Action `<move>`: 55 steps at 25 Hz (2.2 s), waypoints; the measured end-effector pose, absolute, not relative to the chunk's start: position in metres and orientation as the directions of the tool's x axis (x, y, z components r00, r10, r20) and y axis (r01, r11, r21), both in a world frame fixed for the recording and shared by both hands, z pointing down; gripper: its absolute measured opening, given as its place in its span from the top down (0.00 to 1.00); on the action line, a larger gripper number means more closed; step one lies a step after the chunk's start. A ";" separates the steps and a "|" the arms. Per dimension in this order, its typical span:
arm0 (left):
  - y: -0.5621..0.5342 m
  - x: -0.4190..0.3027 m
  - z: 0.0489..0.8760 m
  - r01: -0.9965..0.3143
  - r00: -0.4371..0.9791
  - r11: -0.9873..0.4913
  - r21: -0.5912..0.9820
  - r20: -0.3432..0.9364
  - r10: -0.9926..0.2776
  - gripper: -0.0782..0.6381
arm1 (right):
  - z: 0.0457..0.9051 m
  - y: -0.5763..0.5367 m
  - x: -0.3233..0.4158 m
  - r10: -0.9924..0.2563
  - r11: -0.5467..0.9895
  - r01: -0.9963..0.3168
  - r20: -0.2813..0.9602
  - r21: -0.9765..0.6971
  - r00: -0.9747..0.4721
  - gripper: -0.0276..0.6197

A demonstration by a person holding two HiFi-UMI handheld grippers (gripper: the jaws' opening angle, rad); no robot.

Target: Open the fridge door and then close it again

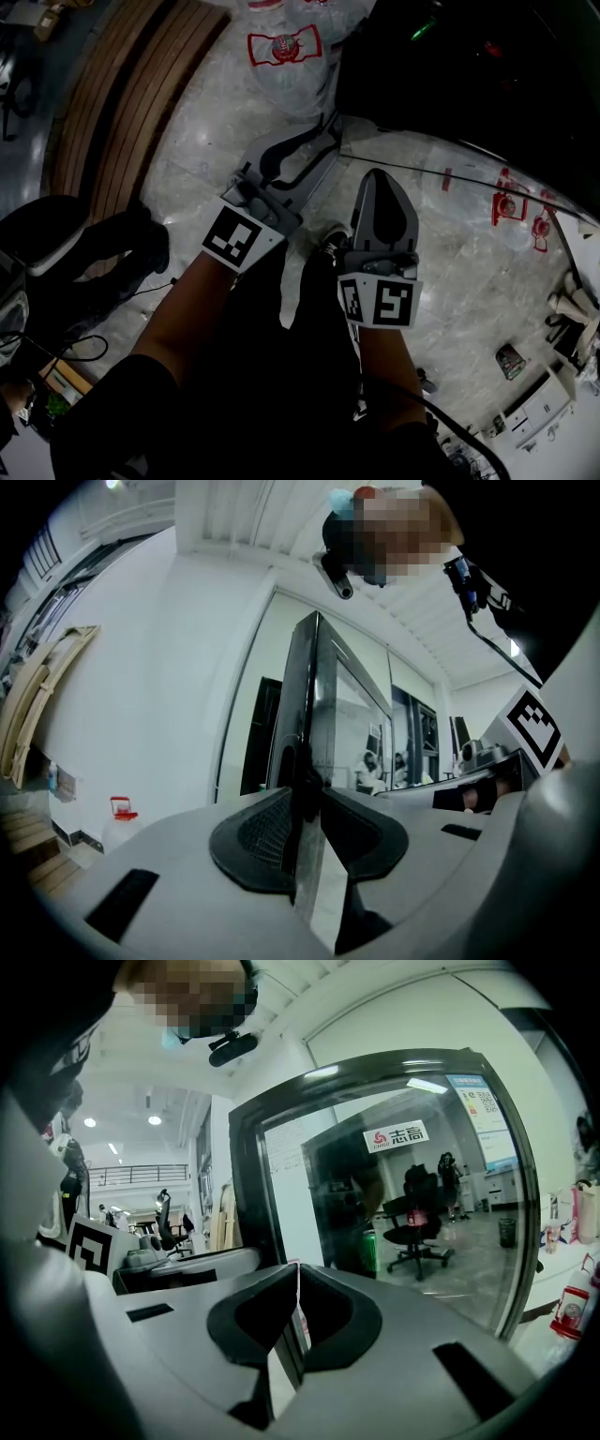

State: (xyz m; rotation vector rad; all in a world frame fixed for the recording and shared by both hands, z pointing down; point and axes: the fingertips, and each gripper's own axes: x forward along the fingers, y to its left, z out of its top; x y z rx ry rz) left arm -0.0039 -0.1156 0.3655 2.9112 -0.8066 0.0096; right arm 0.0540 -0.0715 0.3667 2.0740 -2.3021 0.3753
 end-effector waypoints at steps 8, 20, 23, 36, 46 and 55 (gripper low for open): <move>-0.144 0.006 0.368 -0.499 0.866 -0.860 0.108 0.039 -0.498 0.75 | 0.373 -0.088 0.067 -0.981 0.043 -0.984 0.182 -0.173 -0.074 0.93; -0.195 0.028 0.368 -0.462 0.886 -0.879 0.116 0.026 -0.462 0.72 | 0.370 -0.125 0.090 -0.985 -0.019 -0.987 0.175 -0.161 -0.010 0.93; -0.208 0.036 0.369 -0.453 0.891 -0.883 0.118 0.023 -0.454 0.72 | 0.370 -0.133 0.094 -0.984 -0.025 -0.987 0.176 -0.156 -0.003 0.93; -0.250 0.063 0.368 -0.461 0.885 -0.877 0.138 0.003 -0.465 0.72 | 0.369 -0.153 0.109 -0.984 -0.049 -0.987 0.175 -0.154 0.021 0.93; -0.246 0.057 0.368 -0.531 0.848 -0.846 0.047 0.023 -0.530 0.71 | 0.364 -0.152 0.097 -0.987 -0.026 -0.987 0.160 -0.159 0.000 0.93; -0.206 0.042 0.362 -0.569 0.822 -0.820 0.058 0.010 -0.570 0.73 | 0.352 -0.135 0.092 -0.990 -0.001 -0.986 0.141 -0.169 -0.023 0.93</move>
